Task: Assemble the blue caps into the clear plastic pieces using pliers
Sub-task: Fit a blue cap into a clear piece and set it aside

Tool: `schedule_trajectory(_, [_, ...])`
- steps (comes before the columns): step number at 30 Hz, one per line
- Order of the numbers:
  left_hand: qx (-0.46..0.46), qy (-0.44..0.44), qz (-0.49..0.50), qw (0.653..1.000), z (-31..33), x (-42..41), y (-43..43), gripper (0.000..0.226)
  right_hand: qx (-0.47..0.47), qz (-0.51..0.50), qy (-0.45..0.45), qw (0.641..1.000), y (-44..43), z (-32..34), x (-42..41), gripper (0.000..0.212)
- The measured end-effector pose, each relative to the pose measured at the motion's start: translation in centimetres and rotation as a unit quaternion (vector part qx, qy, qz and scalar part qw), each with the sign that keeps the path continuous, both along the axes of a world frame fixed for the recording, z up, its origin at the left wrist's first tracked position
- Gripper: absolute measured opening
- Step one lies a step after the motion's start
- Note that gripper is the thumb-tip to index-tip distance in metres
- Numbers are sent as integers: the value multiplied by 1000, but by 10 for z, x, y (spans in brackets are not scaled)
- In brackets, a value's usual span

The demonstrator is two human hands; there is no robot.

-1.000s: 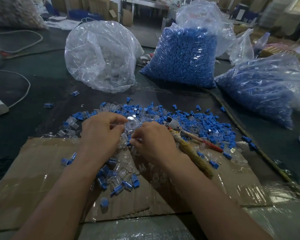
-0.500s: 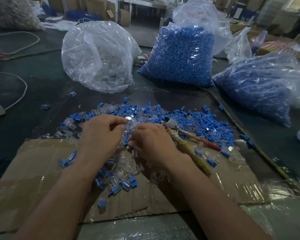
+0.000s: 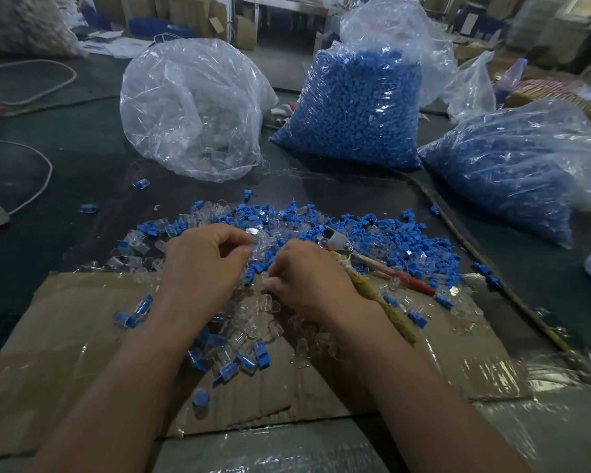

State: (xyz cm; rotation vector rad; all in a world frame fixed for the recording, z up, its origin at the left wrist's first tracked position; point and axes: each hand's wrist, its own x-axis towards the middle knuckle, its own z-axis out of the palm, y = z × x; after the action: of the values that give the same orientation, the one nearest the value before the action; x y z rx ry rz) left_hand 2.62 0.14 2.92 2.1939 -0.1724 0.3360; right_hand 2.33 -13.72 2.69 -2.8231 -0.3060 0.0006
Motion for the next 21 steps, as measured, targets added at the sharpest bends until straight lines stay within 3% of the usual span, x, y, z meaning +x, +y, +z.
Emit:
schedule_trajectory(10, [-1,0,-4,1000,0,-1,0,11,48,-9,18,999,-6,-6,1,19])
schedule_trajectory(16, [6,-6,-12,1000,1,-2,-3,10,140,-36,-52,988,-15,-1,0,19])
schedule_trajectory(21, [2,3,-27,1000,2,-2,-2,9,77,5,-31,997,-14,3,-9,17])
